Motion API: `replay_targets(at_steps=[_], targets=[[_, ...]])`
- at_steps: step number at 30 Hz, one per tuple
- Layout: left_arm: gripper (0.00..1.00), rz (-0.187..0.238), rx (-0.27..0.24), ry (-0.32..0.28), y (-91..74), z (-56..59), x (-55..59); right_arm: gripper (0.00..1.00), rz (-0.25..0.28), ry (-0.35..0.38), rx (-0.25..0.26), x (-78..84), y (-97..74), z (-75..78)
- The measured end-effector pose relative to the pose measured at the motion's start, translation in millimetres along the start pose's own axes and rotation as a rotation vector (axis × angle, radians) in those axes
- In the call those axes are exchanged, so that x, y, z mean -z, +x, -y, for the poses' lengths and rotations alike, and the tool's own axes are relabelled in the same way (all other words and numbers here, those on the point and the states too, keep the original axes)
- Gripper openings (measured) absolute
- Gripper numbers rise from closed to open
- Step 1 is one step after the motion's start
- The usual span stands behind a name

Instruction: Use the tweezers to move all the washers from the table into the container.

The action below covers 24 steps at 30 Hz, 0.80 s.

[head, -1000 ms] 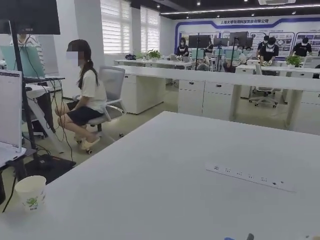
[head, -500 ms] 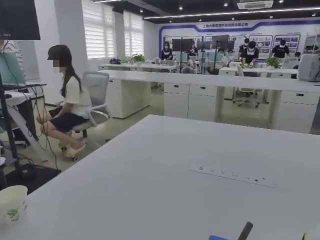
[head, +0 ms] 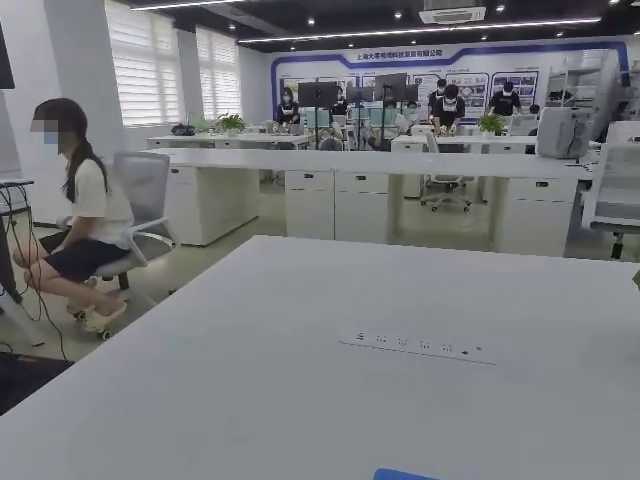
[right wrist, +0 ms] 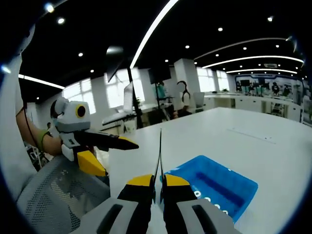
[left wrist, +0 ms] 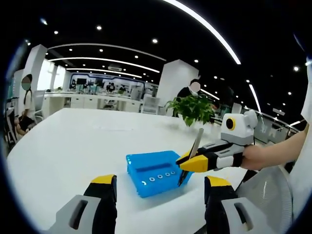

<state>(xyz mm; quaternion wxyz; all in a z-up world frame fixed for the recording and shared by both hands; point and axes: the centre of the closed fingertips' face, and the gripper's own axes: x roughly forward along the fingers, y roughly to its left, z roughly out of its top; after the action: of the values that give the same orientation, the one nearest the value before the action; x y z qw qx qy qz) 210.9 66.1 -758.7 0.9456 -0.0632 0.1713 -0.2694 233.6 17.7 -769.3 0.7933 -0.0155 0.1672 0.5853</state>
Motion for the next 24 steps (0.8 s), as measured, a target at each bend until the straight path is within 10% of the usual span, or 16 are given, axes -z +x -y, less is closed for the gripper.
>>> replay_targets(at_steps=[15,24], targets=[[0.39,-0.193,0.157,0.046,1.3,27.6,29.1,0.04,-0.121,0.039,-0.038,46.4,-12.7,-18.3],[0.19,-0.344,0.373,0.164,-7.6,67.7,42.0,0.03,-0.2,-0.009,-0.116,58.3,-32.4,-30.1]])
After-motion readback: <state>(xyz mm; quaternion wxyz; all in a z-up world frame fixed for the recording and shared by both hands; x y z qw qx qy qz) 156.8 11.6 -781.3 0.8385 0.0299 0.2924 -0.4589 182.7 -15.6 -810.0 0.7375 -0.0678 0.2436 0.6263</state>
